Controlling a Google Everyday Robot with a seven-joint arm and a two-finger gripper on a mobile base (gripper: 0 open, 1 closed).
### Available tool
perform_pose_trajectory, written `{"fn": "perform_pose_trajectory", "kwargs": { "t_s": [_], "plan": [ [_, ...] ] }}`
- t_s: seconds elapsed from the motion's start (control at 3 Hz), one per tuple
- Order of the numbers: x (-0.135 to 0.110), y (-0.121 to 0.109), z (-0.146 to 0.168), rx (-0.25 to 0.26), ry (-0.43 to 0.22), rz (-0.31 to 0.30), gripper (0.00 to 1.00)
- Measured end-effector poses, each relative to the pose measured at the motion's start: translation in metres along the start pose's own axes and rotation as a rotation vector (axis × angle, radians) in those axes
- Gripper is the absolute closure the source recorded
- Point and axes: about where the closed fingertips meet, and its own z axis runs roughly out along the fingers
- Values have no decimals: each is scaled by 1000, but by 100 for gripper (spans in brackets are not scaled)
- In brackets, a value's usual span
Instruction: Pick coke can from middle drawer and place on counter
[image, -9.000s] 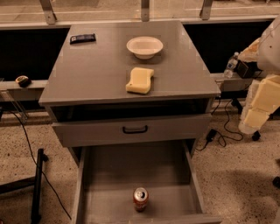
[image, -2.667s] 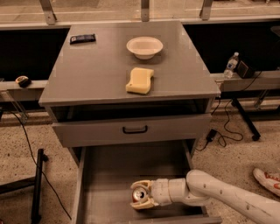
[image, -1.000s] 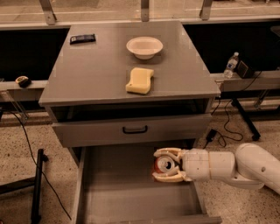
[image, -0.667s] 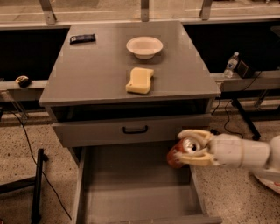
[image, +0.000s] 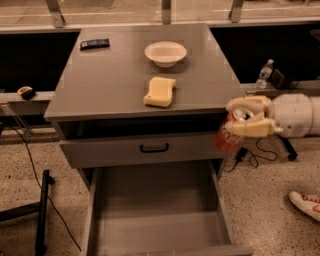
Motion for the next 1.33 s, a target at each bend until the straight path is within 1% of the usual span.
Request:
{"fn": "perform_pose_trajectory", "kwargs": {
  "t_s": [0.33, 0.67, 1.0, 1.33],
  "plan": [
    [-41, -45, -5, 12, 106, 35, 100],
    [-80, -85, -6, 67, 156, 66, 100],
    [-98, -126, 16, 105, 137, 110, 100],
    [-97, -146, 46, 143, 100, 87, 100]
  ]
}}
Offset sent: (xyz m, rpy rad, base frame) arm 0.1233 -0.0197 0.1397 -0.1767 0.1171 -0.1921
